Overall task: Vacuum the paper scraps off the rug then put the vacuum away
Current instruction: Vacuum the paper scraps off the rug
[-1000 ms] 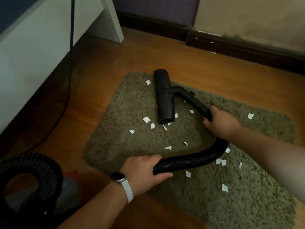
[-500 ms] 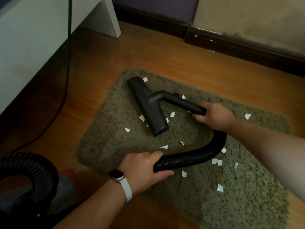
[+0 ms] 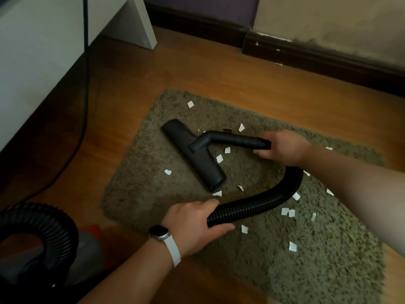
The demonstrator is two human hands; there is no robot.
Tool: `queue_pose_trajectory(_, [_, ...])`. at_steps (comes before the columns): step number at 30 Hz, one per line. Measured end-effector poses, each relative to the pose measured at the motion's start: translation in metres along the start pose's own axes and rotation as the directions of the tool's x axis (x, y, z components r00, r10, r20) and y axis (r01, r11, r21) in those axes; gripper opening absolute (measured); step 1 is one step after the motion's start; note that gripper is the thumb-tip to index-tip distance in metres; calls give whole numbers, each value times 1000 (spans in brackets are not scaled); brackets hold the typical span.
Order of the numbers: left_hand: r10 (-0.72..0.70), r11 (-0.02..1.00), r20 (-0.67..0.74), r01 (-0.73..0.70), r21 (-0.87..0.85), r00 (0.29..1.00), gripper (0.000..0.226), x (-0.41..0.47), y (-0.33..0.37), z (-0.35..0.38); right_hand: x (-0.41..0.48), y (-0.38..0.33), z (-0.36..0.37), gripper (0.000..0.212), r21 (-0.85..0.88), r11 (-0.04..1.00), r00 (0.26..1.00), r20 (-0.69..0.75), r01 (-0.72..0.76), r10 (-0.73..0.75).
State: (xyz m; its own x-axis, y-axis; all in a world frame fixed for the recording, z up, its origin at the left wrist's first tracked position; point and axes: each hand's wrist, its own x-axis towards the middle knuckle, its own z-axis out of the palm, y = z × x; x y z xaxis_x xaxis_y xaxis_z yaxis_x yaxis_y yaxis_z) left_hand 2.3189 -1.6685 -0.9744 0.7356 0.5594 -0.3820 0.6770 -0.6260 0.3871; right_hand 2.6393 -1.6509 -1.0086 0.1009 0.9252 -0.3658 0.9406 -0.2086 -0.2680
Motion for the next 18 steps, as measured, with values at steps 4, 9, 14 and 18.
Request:
queue_pose_trajectory(4, [17, 1000, -16, -16, 26, 1000, 56, 4, 3, 0, -12, 14, 5, 26, 79, 994, 995, -46, -82, 86])
queue_pose_trajectory(9, [36, 999, 13, -37, 31, 999, 54, -1, 3, 2, -9, -1, 3, 23, 66, 997, 997, -67, -25, 29])
queue_pose_trajectory(14, [17, 999, 8, -18, 35, 1000, 55, -17, -9, 7, 9, -44, 4, 24, -56, 981, 982, -15, 187, -188])
queue_pose_trajectory(18, [6, 1000, 37, -6, 0, 999, 53, -26, -15, 12, 18, -68, 9, 23, -140, 950, 960, 19, 280, -280])
